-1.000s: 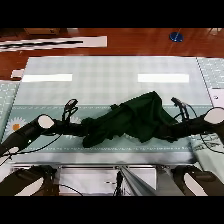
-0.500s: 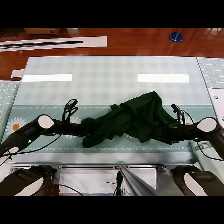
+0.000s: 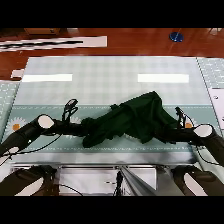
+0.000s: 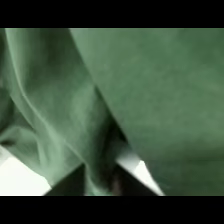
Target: Fold the shirts.
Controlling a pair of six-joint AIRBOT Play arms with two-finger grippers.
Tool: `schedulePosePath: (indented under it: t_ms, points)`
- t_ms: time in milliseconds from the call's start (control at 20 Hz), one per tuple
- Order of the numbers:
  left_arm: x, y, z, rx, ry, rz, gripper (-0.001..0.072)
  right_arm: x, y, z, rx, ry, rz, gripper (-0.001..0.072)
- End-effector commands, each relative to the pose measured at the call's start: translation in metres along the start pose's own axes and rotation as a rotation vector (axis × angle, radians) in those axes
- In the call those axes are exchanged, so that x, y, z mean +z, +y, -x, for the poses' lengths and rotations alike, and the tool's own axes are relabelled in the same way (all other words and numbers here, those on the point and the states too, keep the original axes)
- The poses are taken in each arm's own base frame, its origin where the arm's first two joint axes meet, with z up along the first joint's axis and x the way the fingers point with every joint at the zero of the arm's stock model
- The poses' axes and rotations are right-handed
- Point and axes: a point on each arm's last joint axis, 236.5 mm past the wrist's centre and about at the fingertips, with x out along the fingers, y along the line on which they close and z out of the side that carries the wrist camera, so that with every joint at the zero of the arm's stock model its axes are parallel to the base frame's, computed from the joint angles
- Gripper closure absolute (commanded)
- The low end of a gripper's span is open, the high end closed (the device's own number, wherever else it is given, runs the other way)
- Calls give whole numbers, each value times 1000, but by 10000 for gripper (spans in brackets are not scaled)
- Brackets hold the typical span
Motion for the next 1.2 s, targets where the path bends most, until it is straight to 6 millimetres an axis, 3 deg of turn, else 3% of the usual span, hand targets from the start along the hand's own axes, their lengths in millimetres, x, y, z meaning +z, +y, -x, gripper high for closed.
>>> schedulePosePath:
  t_ms: [0,50,150,250,400,500,600,700,850,1000,1150]
  points:
    - [0,1,0,1,0,2,683,12,3,-1,18,-56,-33,599]
    - [0,1,0,1,0,2,683,13,4,-1,23,-58,-35,684]
    - [0,0,0,1,-1,1,683,11,21,1,88,-50,7,684]
    - [6,-5,5,-9,-8,-17,685,10,56,14,196,-18,86,684]
    - [35,-24,37,0,-52,-157,686,14,120,61,299,36,273,684]
    - [71,-27,82,72,-153,-215,686,25,165,107,335,6,425,684]
    - [106,-13,139,193,-277,-238,686,41,201,156,316,-86,553,684]
    - [126,3,194,284,-356,-211,686,58,217,196,236,-196,655,684]
    - [144,8,276,363,-484,-174,686,87,221,254,43,-382,763,685]
    - [163,-24,385,449,-727,-212,686,114,226,330,-144,-626,816,685]
    - [156,-93,485,503,-957,-335,686,121,237,422,-283,-897,828,685]
